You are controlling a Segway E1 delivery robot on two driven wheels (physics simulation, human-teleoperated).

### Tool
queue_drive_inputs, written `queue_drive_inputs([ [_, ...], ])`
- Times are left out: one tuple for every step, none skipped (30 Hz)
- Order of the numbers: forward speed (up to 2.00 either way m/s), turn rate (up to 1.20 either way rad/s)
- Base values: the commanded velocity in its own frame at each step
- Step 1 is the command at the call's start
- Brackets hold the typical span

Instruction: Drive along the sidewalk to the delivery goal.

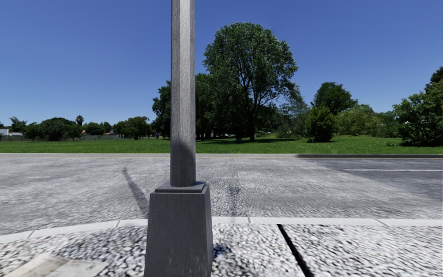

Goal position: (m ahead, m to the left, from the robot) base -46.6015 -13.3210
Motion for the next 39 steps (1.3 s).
queue_drive_inputs([
  [0.00,0.00],
  [0.00,0.00],
  [0.00,0.00],
  [0.00,0.00],
  [0.00,0.00],
  [0.00,0.00],
  [0.00,0.00],
  [0.00,0.00],
  [0.00,0.00],
  [0.00,0.00],
  [0.00,0.00],
  [0.00,0.00],
  [0.00,0.00],
  [0.00,0.00],
  [0.00,0.00],
  [0.00,0.00],
  [0.00,0.00],
  [0.00,0.00],
  [0.00,0.00],
  [0.00,0.00],
  [0.00,0.00],
  [0.00,0.00],
  [0.00,0.00],
  [0.00,0.00],
  [0.00,0.00],
  [0.00,0.00],
  [0.00,0.00],
  [0.00,0.00],
  [0.00,0.00],
  [0.00,0.00],
  [0.00,-0.02],
  [0.00,-0.08],
  [0.00,-0.20],
  [0.00,-0.20],
  [0.00,-0.26],
  [0.00,-0.34],
  [0.05,-0.45],
  [0.20,-0.57],
  [0.20,-0.57],
])
